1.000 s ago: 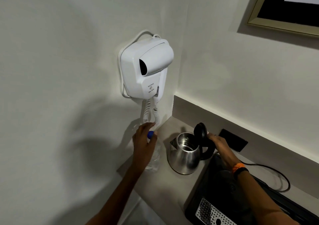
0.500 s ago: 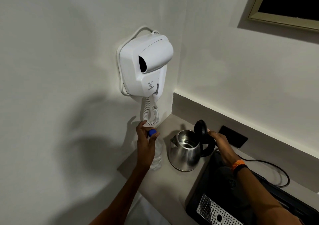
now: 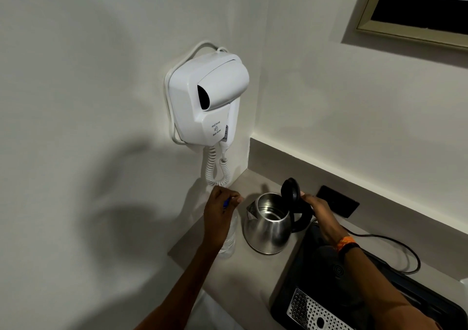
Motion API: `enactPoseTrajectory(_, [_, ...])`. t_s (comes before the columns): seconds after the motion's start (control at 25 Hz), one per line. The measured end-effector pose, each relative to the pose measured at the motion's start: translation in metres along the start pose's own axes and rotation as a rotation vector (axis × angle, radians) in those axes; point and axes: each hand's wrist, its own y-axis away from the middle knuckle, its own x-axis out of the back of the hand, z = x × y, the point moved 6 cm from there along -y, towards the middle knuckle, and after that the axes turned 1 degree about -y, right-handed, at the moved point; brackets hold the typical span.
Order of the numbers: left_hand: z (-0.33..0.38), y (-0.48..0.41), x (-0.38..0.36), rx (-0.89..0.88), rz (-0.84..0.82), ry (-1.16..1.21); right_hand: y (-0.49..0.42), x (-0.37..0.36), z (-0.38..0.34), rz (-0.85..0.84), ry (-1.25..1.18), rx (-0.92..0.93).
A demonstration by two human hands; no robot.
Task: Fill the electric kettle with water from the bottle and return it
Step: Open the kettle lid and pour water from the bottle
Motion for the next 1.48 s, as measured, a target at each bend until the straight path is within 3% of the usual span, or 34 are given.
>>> enactPoseTrajectory(0.2, [0.003, 0.000, 0.008, -0.121, 0.035, -0.107, 0.004, -0.002, -0.004, -0.002, -0.012, 0.008])
enactPoseTrajectory(0.4, [-0.035, 0.005, 0.015, 0.104, 0.087, -0.055, 0.007, -0.004, -0.005, -0.002, -0.032, 0.015])
enactPoseTrajectory(0.68, [-0.052, 0.029, 0.012, 0.009, 0.192, -0.152, 0.009, -0.006, -0.005, -0.001, -0.039, 0.046])
enactPoseTrajectory(0.96, [-0.082, 0.040, 0.002, 0.248, 0.100, -0.125, 0.006, -0.007, -0.005, 0.030, -0.086, 0.038])
enactPoseTrajectory(1.04, [-0.083, 0.033, -0.002, 0.253, 0.053, -0.113, 0.005, -0.006, -0.003, 0.040, -0.094, 0.039])
enactPoseTrajectory(1.12, [-0.072, 0.023, -0.004, 0.149, -0.013, -0.161, 0.003, -0.004, -0.002, 0.053, -0.101, 0.036])
enactPoseTrajectory(1.28, [-0.040, 0.001, -0.010, -0.146, -0.252, -0.651, 0.001, -0.003, -0.002, 0.039, -0.076, 0.054])
enactPoseTrajectory(1.48, [-0.015, -0.016, -0.012, -0.217, -0.673, -1.007, -0.002, 0.000, 0.003, 0.052, -0.063, 0.043])
